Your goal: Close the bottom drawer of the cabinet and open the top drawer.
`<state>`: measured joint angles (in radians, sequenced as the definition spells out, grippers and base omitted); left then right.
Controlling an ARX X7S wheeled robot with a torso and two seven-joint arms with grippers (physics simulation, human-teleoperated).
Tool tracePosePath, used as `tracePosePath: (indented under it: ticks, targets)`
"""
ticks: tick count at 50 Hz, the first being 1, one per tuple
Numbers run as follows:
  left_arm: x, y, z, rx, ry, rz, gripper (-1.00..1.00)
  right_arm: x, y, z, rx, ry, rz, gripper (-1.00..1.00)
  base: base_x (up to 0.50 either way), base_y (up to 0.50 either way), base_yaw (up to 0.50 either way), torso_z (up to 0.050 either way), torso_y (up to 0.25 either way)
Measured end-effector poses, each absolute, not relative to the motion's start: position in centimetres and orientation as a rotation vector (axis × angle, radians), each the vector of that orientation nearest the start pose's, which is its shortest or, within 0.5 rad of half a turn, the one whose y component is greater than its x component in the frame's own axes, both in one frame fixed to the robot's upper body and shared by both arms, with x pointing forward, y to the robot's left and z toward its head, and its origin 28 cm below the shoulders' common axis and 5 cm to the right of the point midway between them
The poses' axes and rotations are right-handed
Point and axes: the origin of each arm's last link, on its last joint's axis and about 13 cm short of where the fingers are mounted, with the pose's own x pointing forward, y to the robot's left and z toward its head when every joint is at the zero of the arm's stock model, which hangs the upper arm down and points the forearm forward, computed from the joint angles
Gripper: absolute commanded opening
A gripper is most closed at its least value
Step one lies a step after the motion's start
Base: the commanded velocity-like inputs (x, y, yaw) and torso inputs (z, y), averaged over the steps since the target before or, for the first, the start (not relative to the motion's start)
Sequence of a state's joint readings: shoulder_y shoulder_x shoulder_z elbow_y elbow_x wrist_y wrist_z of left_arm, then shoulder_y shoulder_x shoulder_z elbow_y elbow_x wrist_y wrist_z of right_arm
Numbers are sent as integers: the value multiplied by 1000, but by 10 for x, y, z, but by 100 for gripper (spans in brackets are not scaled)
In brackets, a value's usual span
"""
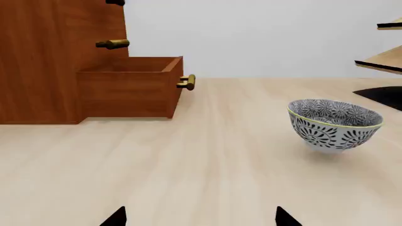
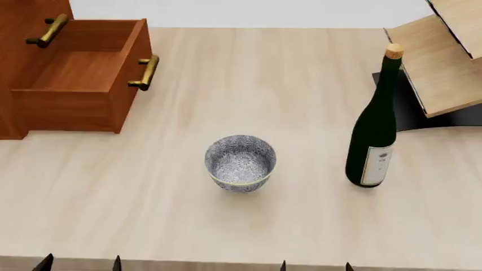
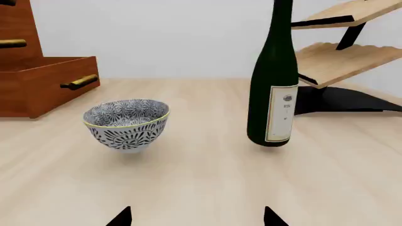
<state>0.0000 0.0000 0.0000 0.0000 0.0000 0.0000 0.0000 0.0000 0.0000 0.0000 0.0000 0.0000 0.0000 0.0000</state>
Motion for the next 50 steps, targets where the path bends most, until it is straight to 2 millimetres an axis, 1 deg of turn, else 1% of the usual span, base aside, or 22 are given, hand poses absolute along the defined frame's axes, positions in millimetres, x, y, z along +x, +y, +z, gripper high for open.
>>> tracePosePath:
  ticks: [2,19,29,50]
  targets:
    - [207,203,12,6,13,0,100,207,-93,12,13,13,0,100,0,0,0,0,0]
    - [210,206,15,-11,-16,1,100,209,-94,14,10,4,5,100,0,0,0,1,0]
    - [208,207,22,-31,-57,-7,100,209,-93,15,14,2,6,100,0,0,0,49,0]
    - [206,204,28,-26,-97,-31,100,207,-94,18,17,0,7,100,0,0,0,50,0]
